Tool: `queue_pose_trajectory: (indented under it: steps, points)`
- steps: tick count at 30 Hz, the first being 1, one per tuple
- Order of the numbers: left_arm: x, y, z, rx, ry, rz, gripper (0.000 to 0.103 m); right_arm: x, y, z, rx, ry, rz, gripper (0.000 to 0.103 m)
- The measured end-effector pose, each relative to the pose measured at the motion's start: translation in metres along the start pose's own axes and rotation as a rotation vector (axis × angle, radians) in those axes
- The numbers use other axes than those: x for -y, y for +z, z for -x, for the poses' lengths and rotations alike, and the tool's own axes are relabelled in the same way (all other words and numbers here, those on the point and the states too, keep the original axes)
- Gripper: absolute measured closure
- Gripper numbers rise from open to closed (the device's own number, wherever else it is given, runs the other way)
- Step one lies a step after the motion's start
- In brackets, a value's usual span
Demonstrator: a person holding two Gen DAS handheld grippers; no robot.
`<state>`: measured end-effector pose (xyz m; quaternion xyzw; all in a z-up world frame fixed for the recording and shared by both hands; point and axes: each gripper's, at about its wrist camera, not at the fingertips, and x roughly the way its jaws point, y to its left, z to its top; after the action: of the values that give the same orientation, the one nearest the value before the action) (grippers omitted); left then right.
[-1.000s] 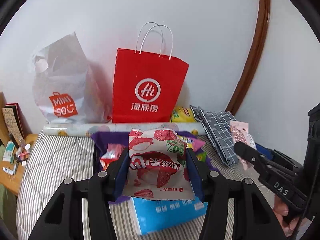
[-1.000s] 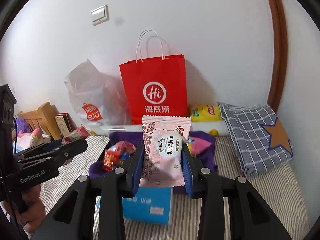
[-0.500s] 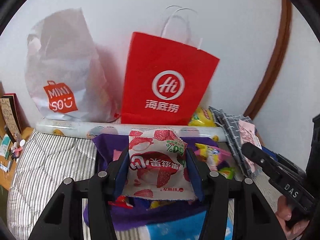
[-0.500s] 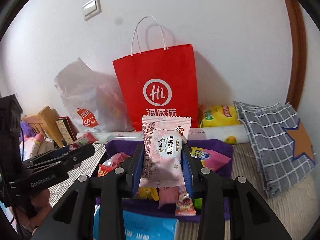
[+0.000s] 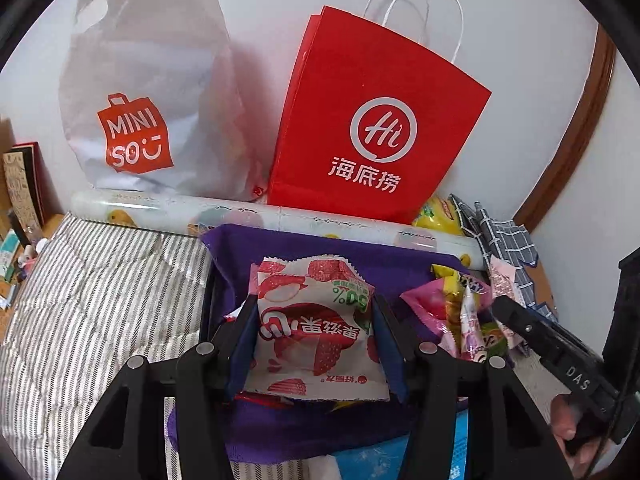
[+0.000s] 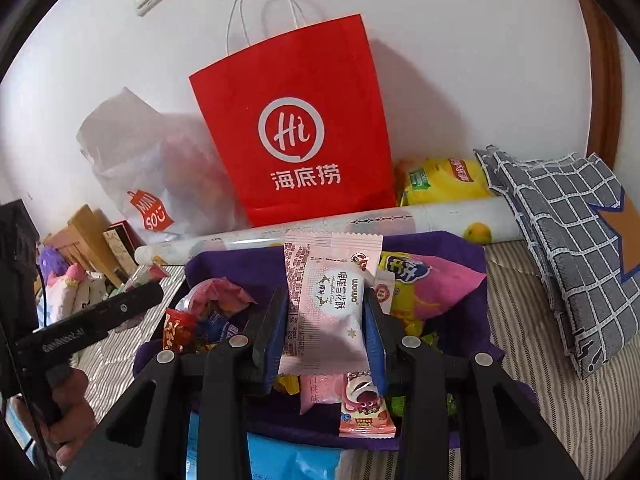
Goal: Organize snacks
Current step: 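Lower and open right tool releasing pink cake while left tool releases candy bag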
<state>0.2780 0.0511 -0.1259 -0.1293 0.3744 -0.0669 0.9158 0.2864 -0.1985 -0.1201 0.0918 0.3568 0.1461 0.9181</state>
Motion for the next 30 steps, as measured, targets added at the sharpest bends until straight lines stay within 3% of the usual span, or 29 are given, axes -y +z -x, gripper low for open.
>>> queue_pose_trajectory:
  steps: [8,16,30]
  points:
    - [-0.001,-0.002,-0.001,-0.003,-0.003,0.008,0.051,-0.005,-0.006,-0.013,-0.032,0.035,0.019,0.067]
    - [-0.003,-0.003,-0.001,-0.009,-0.012,0.013,0.051,-0.006,-0.013,-0.032,-0.117,0.016,0.027,0.067]
    - [-0.003,-0.004,-0.007,-0.035,-0.041,0.022,0.051,-0.001,-0.016,-0.037,-0.142,0.007,0.004,0.066]
